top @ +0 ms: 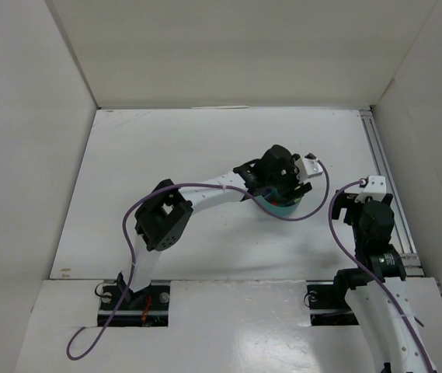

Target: Sort the legos into containers by color

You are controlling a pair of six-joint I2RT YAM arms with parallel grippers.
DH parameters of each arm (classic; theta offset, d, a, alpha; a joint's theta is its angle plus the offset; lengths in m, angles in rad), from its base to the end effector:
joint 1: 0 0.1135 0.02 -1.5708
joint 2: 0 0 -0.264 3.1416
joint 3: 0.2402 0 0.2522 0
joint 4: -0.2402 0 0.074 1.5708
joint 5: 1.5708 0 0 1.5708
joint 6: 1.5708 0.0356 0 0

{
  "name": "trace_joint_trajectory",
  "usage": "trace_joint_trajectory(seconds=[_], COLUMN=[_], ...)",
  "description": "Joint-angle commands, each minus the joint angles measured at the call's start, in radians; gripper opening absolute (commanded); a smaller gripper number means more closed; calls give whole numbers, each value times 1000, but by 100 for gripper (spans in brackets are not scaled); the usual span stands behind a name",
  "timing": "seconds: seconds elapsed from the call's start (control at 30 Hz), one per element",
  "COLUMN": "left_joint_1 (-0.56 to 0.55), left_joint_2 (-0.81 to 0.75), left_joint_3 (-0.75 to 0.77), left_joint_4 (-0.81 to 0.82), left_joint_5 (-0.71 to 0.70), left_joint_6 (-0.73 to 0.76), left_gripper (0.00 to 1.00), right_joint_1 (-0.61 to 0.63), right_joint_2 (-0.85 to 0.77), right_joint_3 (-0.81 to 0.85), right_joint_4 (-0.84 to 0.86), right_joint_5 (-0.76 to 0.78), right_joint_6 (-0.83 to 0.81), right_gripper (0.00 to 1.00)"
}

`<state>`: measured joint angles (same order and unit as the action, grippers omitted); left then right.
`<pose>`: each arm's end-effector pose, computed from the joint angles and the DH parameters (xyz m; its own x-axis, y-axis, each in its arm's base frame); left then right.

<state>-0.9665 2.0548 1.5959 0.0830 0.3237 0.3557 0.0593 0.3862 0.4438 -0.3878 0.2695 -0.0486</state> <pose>0.2687 -0.4091 0.2529 0.1347 0.3860 -0.9126 0.9616 0.1715 0.2145 0.1194 -0.0024 0.2518 -0.3327 -0.0667 -0.9407 0.1784 0.9750 -0.1322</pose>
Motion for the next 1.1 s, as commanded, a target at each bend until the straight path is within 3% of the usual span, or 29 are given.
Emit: trace_joint_trajectory(seconds=[0.0, 0.07, 0.13, 0.2, 0.33, 0.4, 0.53, 0.6, 0.73, 0.93, 1.07], left_joint_1=[3, 3, 3, 3, 3, 3, 63, 130, 326, 403, 413], left_joint_2=[-62, -93, -152, -200, -384, -451, -613, -682, -794, -1019, -1105], left_joint_3=[35, 35, 35, 35, -88, -152, -362, -442, -618, -835, -893], left_joint_4=[27, 41, 50, 50, 66, 32, -83, -251, -400, -388, -353], left_joint_5=[3, 3, -27, -66, -233, -439, -695, -716, -744, -741, -727], left_joint_6=[-33, -47, -66, -115, -260, -367, -679, -923, -1141, -1202, -1202], left_gripper=[64, 71, 93, 100, 100, 100, 100, 100, 100, 100, 100], right_joint_1=[-6, -6, -6, -6, -6, -6, -6, -6, -6, -6, -6], right_joint_2=[-7, 2, 2, 13, 32, 46, 85, 112, 126, 117, 117], right_joint_3=[7, 7, 7, 7, 16, 16, 27, 45, 56, 65, 65], right_joint_4=[56, 56, 56, 56, 56, 56, 47, 36, 26, 15, 15], right_joint_5=[-10, -10, -10, -10, -19, -19, -19, -30, -39, -39, -39], right_joint_6=[-5, -5, -5, -5, -5, -5, 6, 15, 15, 15, 15], right_gripper=[100, 100, 100, 100, 100, 100, 100, 100, 100, 100, 100])
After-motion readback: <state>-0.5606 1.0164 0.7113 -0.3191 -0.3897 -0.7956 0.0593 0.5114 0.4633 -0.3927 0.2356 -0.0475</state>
